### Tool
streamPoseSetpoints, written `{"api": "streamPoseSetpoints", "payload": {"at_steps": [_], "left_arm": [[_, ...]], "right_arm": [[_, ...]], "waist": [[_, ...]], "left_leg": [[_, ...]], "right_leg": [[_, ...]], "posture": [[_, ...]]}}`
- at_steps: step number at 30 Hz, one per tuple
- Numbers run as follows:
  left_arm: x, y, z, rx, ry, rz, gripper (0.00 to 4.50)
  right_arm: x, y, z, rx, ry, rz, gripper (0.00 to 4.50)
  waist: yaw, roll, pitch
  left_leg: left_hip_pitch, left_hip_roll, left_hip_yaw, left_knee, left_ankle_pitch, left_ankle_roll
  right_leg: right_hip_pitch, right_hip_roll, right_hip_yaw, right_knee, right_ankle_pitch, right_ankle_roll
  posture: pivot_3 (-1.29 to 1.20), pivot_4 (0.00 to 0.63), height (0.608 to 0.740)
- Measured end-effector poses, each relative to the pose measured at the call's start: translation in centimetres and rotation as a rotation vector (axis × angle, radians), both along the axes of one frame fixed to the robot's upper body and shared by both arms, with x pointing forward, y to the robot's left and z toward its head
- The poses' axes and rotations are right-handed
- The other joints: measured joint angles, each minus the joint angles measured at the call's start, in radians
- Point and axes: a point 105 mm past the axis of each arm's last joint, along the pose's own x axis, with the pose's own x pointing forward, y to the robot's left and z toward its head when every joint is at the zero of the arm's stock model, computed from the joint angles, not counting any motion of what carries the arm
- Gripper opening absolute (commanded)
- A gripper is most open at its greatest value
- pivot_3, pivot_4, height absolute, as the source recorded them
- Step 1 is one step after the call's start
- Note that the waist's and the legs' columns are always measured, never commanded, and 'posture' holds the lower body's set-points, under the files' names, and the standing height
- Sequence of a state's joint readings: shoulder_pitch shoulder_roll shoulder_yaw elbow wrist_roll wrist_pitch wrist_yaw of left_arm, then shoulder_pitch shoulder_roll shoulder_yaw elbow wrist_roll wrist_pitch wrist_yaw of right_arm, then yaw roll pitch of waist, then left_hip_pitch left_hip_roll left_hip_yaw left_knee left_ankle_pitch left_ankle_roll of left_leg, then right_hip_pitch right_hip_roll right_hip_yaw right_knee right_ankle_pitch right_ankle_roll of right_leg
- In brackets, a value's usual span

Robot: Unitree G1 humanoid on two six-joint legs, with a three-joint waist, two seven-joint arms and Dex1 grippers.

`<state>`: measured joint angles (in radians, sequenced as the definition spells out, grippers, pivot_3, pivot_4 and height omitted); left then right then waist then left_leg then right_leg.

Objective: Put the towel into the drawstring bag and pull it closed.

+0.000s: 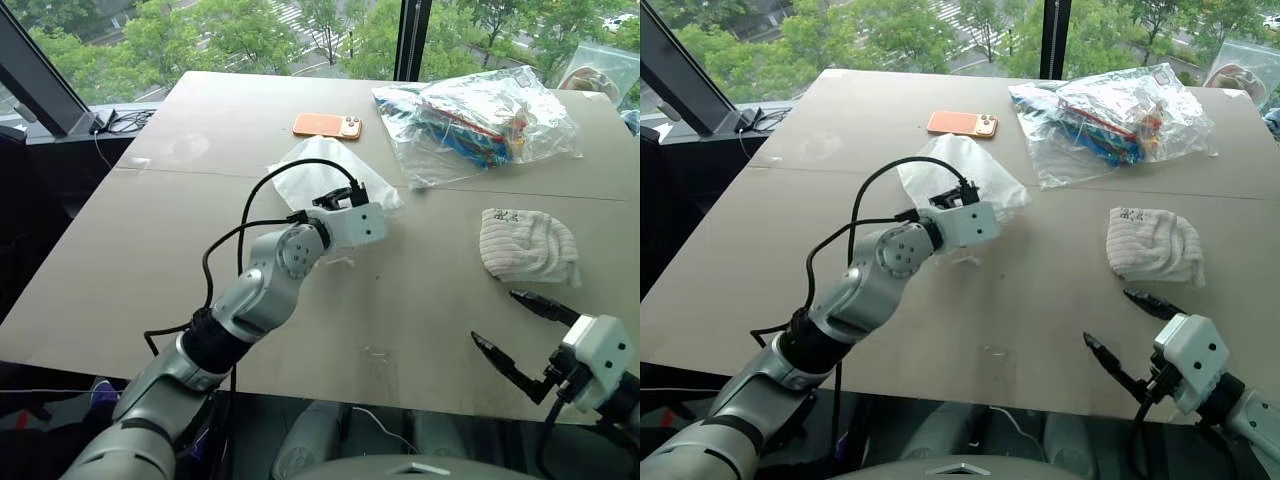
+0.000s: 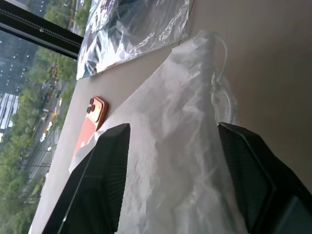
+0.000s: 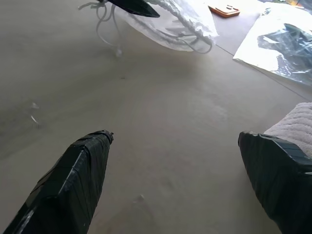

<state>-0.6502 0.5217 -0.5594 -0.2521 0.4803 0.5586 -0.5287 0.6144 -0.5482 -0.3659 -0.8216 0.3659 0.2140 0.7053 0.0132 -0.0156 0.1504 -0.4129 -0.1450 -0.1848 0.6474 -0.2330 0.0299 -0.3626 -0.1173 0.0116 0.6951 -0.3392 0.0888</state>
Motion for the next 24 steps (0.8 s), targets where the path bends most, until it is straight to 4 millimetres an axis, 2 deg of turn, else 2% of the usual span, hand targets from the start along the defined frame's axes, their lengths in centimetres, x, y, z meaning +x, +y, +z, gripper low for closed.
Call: {"api": "streamPoseSetpoints", "payload": {"at_steps": [3,5,10,13,18,21,24], "left_arm": [[0.8,0.3,0.1,0.014,0.009,0.0,0.04],[1.5,0.8,-0.2,-0.019,0.072,0.009,0.04],[2.7,2.5,0.3,-0.352,0.483,-0.039,0.04],[2.5,4.7,1.1,-0.488,0.655,-0.121,0.04],[0.7,5.3,1.1,-0.57,0.859,-0.232,0.04],[0.8,5.9,1.0,-0.727,0.958,-0.222,0.04],[1.2,6.6,1.0,-0.792,0.976,-0.171,0.04]], "right_arm": [[0.6,-0.2,0.4,0.007,-0.027,-0.028,4.5],[1.4,-0.4,0.9,0.017,-0.056,-0.065,4.5],[4.1,-2.0,2.0,-0.041,-0.136,-0.262,4.5],[5.3,-2.4,1.6,-0.002,-0.042,-0.28,4.5],[6.9,-2.9,3.4,0.016,-0.077,-0.289,4.5],[7.4,-3.0,3.8,0.027,-0.083,-0.31,4.5],[7.5,-3.2,3.6,0.029,-0.081,-0.338,4.5]], "waist": [[0.0,0.0,0.0],[-0.002,0.0,0.0],[-0.004,0.0,0.0],[-0.019,0.0,0.0],[-0.028,0.0,0.0],[-0.029,0.0,0.0],[-0.03,0.0,0.0]], "left_leg": [[0.0,0.0,0.0,0.0,0.0,0.0],[0.0,0.0,0.0,0.001,0.0,0.0],[-0.001,0.0,0.0,0.002,0.0,0.0],[-0.002,0.0,0.0,0.002,0.0,0.0],[-0.002,-0.001,-0.001,0.002,0.0,0.0],[-0.002,-0.001,-0.003,0.002,0.0,0.0],[-0.003,-0.001,-0.002,0.003,0.0,0.0]], "right_leg": [[0.0,0.0,0.0,0.0,0.0,0.0],[0.0,0.0,-0.001,0.0,0.0,0.0],[-0.002,0.0,-0.003,0.001,0.0,0.0],[-0.001,-0.002,-0.003,0.0,0.0,0.0],[-0.001,-0.003,-0.003,0.001,0.0,0.0],[-0.001,-0.003,-0.003,0.001,0.0,0.0],[-0.001,-0.003,-0.002,0.001,0.0,0.0]], "posture": [[0.0,0.15,0.74],[0.0,0.15,0.74],[0.0,0.15,0.74],[0.0,0.15,0.74],[0.0,0.15,0.74],[0.0,0.15,0.74],[0.0,0.15,0.74]]}}
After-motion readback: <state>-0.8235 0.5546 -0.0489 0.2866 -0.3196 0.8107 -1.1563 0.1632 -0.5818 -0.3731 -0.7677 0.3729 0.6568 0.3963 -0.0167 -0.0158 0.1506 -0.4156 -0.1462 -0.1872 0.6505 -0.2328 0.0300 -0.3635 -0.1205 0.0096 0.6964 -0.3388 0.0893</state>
